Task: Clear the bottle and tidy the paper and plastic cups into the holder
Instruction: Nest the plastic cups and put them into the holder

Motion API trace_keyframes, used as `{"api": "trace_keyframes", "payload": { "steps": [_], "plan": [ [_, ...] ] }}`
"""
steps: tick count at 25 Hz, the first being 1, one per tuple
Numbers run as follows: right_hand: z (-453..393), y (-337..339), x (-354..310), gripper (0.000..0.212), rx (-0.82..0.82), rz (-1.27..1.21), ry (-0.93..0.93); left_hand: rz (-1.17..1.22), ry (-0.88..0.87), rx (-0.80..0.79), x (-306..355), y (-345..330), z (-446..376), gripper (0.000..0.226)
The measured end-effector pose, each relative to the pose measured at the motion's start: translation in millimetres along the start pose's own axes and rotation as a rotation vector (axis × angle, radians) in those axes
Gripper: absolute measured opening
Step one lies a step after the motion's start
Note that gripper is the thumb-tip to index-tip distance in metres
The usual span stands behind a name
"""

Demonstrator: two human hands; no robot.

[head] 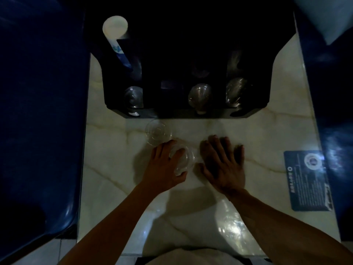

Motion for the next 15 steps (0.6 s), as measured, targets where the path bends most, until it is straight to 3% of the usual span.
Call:
{"api": "trace_keyframes", "payload": {
  "steps": [15],
  "plan": [
    [0.7,1.3,-0.8,0.072,0.025,0.018,0.018,0.013,0.001,-0.042,-5.8,-6.2,6.3,0.07]
  ]
}}
Point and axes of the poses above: each hand's wrist, its own z-axis away from the middle knuckle, its own y-axis out of the back of the hand, x = y × z, the point moved 8 cm from there along -z, towards the middle knuckle, and after that the axes turned 2 degrees about y, right-handed, at the moved point
